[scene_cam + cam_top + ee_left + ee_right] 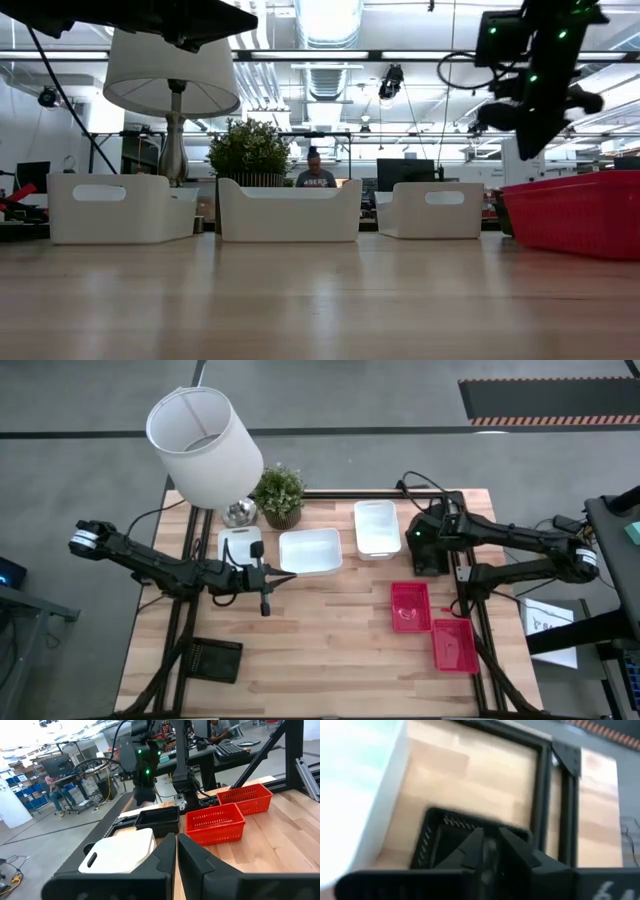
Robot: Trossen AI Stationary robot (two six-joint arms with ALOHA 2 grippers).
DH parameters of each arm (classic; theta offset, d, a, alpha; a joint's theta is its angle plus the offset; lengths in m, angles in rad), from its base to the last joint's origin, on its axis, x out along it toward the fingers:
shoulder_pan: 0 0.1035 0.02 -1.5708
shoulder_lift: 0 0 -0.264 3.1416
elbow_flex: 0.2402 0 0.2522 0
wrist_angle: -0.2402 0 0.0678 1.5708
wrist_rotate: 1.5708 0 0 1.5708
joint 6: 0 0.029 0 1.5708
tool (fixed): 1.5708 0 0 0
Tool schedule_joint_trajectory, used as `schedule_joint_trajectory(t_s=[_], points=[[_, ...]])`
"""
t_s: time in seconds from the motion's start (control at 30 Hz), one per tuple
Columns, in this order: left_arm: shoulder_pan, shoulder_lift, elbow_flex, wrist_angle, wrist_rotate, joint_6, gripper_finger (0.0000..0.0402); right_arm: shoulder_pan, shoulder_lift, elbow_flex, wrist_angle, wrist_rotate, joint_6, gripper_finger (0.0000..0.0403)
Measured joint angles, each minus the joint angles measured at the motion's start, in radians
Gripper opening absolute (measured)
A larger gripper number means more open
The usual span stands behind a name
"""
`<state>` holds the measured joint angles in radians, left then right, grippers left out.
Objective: Stack baskets by color
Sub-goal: Stack the bottom right black bin on the top black bin, then stack the middle white bin on the left white bin
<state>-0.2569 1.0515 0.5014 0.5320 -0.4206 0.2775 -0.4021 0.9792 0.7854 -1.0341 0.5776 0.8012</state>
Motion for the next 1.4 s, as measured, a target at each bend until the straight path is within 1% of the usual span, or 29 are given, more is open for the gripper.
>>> schedule_joint_trajectory(t_s=[0.1,0.17,0.53,0.73,0.9,1.07,1.27,1.4], points=[[0.0,0.0,0.0,0.001,0.0,-0.001,0.0,0.0,0.051,-0.014,0.088,0.057,-0.049,0.0019],[0.0,0.0,0.0,0.001,0.0,-0.002,0.0,-0.001,0.091,-0.014,0.118,0.1,-0.061,0.0012],[0.0,0.0,0.0,0.007,0.0,-0.005,0.0,-0.006,0.315,-0.015,0.157,0.131,-0.054,0.0009],[0.0,0.0,-0.001,0.007,0.0,-0.005,0.0,-0.011,0.358,-0.012,0.16,0.13,-0.043,0.0009],[0.0,0.0,-0.001,0.007,0.0,-0.005,0.0,-0.011,0.299,-0.005,0.134,0.121,-0.067,0.0009],[0.0,0.0,-0.001,0.006,0.0,-0.027,0.0,0.009,0.164,0.022,0.077,0.122,-0.088,0.0009],[-0.001,0.011,-0.003,0.002,0.0,-0.213,0.0,0.103,-0.018,0.018,0.105,0.121,-0.143,0.0009],[-0.004,0.036,-0.003,0.012,0.0,-0.333,0.0,0.196,-0.111,0.002,0.209,0.119,-0.236,0.0009]])
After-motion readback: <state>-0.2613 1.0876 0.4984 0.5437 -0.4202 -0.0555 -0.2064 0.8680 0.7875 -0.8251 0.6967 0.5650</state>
